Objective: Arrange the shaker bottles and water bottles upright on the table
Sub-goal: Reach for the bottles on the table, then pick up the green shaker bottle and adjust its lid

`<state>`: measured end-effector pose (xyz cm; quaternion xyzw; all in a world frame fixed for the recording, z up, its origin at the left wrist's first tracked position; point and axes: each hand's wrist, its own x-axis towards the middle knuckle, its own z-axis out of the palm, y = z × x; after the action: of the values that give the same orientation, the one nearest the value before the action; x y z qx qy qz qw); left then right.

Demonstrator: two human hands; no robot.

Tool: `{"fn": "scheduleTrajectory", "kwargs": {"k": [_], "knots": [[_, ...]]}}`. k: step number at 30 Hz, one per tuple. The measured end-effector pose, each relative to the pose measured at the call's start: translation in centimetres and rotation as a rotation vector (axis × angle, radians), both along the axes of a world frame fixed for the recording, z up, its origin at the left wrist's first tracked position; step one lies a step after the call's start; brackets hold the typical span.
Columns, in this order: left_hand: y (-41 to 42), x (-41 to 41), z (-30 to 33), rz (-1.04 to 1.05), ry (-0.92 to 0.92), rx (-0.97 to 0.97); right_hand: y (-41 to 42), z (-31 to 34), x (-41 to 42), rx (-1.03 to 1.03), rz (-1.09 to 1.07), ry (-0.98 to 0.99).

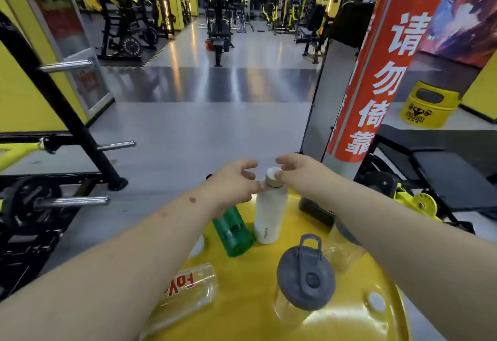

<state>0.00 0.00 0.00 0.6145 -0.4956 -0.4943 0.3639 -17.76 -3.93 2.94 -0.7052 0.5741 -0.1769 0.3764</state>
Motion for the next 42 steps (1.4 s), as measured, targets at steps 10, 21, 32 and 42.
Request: {"fn": "scheduleTrajectory", "kwargs": {"k": [10,21,32,42], "knots": [[-2.5,-0.3,-2.8,-0.081,-0.262,-0.097,-1.5,-1.0,0.2,-0.016,0.006,0.053],[-1.8,3.2,-4.5,0.124,-0.152,-0.030,-3.0,0.2,0.0,-0.014,0.146,0.210],[-6.3,9.1,-13.0,0.371,0.157,0.418,-3.2,0.1,8.2,-0.218,0.351,0.303],[-5.2,11.5,-11.7,0.382,0.363,0.184,-5.3,-0.3,11.6,-0.125,0.351,0.434]]}}
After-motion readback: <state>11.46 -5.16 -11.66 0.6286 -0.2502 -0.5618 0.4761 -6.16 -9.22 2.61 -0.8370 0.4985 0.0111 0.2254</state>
